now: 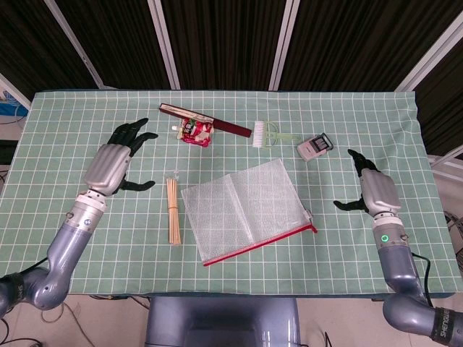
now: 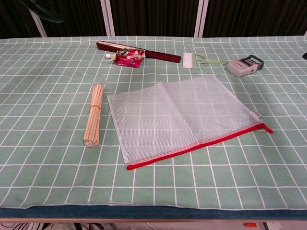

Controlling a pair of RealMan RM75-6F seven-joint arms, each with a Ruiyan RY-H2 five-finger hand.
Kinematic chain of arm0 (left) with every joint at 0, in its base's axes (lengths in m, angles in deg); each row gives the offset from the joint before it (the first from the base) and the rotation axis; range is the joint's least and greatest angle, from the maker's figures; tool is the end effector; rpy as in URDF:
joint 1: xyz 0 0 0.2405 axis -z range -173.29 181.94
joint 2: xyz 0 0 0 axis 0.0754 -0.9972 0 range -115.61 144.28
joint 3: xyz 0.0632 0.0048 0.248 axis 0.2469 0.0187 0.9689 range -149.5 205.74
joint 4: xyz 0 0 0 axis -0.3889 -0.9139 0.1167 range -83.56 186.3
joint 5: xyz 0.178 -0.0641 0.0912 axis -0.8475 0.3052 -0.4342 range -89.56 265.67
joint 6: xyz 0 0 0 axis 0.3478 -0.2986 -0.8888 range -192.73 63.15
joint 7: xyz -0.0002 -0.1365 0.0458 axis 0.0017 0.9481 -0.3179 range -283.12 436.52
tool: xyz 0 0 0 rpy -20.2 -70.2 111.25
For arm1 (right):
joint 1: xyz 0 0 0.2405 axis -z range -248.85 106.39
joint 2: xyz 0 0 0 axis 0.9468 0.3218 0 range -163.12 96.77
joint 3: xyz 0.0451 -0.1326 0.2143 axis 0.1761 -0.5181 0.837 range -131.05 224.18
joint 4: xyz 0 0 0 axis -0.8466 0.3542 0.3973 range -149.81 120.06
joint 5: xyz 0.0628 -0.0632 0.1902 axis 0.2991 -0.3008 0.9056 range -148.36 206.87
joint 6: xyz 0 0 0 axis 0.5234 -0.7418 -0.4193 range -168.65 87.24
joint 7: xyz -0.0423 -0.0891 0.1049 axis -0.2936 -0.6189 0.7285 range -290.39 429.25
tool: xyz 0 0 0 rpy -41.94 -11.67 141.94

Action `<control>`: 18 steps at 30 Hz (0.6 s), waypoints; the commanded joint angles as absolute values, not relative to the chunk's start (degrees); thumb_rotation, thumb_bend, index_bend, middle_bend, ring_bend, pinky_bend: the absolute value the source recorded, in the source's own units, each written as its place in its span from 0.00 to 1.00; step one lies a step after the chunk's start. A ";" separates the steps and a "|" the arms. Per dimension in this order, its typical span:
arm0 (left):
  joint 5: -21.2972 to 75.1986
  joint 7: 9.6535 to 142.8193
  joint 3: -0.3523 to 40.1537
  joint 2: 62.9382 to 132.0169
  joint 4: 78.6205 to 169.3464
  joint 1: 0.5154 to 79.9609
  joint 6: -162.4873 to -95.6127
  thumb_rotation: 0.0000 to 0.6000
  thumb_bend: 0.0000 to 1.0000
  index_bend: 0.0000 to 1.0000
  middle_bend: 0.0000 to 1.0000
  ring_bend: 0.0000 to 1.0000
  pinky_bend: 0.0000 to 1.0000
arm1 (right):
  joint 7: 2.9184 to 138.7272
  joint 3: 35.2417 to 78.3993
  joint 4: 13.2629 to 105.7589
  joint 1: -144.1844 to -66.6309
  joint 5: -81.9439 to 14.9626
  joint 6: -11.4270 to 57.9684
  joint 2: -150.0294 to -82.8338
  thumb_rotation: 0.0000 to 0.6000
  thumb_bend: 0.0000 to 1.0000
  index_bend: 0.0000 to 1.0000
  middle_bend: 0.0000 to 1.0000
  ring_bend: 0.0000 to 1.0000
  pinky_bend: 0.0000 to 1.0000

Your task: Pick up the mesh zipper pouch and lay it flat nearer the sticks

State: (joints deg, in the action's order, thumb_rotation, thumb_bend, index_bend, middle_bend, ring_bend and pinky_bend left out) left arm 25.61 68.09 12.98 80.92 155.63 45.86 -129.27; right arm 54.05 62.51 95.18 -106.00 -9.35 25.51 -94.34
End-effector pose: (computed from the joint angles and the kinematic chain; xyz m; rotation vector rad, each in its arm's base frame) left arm -0.1188 0.3510 0.1197 -1.6312 -0.9600 -1.2229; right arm -0.1980 -0.3298 0.1442 1.2857 -1.2456 0.9107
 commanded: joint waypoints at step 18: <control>6.41 74.27 33.56 75.60 145.91 16.45 -155.12 1.00 0.01 0.00 0.00 0.00 0.00 | 70.17 46.81 81.95 -84.71 -41.04 39.26 -90.00 1.00 0.08 0.00 0.00 0.00 0.21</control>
State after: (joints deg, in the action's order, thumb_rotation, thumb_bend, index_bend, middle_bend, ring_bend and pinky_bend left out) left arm 7.77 71.78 32.09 75.22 148.39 18.45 -153.49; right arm 68.03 48.35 84.76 -87.06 -38.60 37.18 -89.63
